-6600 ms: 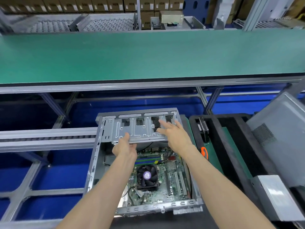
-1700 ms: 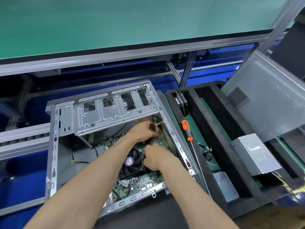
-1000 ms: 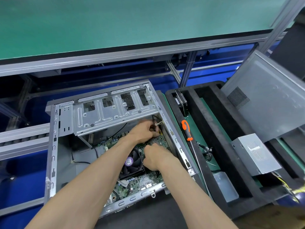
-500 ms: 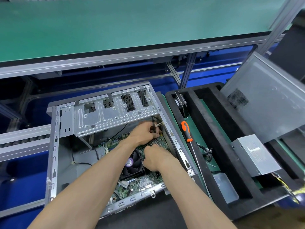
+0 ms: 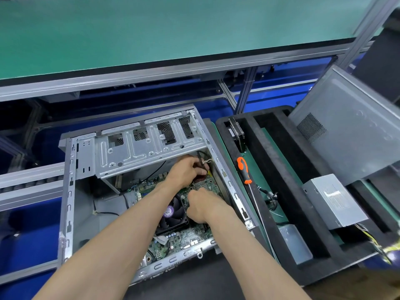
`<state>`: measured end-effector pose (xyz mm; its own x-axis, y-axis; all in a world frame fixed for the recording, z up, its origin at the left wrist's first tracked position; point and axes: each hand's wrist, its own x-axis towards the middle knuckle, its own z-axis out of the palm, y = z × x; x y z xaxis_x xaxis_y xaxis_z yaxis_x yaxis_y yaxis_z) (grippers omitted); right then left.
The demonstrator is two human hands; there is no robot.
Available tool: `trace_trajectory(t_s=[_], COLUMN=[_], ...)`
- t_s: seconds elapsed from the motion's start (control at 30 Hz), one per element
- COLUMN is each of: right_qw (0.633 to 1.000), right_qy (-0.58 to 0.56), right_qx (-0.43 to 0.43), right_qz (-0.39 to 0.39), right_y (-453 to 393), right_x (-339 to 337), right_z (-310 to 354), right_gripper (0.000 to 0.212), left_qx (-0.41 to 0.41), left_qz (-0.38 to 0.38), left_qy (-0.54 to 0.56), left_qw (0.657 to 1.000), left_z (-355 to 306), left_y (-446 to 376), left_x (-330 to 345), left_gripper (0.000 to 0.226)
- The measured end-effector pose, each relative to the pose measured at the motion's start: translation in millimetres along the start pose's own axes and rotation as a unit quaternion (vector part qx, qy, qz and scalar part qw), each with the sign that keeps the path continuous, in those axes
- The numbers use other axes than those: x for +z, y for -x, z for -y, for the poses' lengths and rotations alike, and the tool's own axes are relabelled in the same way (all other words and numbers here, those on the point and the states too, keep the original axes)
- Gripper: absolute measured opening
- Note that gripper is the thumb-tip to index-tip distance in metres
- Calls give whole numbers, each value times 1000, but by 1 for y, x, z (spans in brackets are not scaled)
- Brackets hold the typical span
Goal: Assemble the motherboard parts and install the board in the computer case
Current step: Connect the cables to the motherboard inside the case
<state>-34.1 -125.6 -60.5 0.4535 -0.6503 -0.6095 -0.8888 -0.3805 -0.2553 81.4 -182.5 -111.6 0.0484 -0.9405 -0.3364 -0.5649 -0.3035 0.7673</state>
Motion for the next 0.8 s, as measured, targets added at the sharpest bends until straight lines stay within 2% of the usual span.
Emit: trace_trajectory(t_s=[0.1,0.2,0.37,0.67,0.8], right_qw=[1000,1000,1000,1000,1000], right_qy=[0,0,4,-7,-5], right_qx=[-1,-2,-2,2,0], right_qz=[0,-1,-1,0,-2], right_y=[0,-1,-2,-3,-3], right_x=[0,0,2,2,2], right_z=[0,0,0,-1,0], right_gripper=[29,28,30,28,27], left_qx=[-22,-30,-9,57,78], left_qz=[-13,-24,-23,3,5], left_qy=[-31,-53,-96,-114,-125], left_qw=[999,998,995,992,989], left_z=[2,4,1,3,3], left_y=[-2,-6,-6,-6,-6], left_x=[0,2,2,3,3], left_gripper=[3,19,26,3,4])
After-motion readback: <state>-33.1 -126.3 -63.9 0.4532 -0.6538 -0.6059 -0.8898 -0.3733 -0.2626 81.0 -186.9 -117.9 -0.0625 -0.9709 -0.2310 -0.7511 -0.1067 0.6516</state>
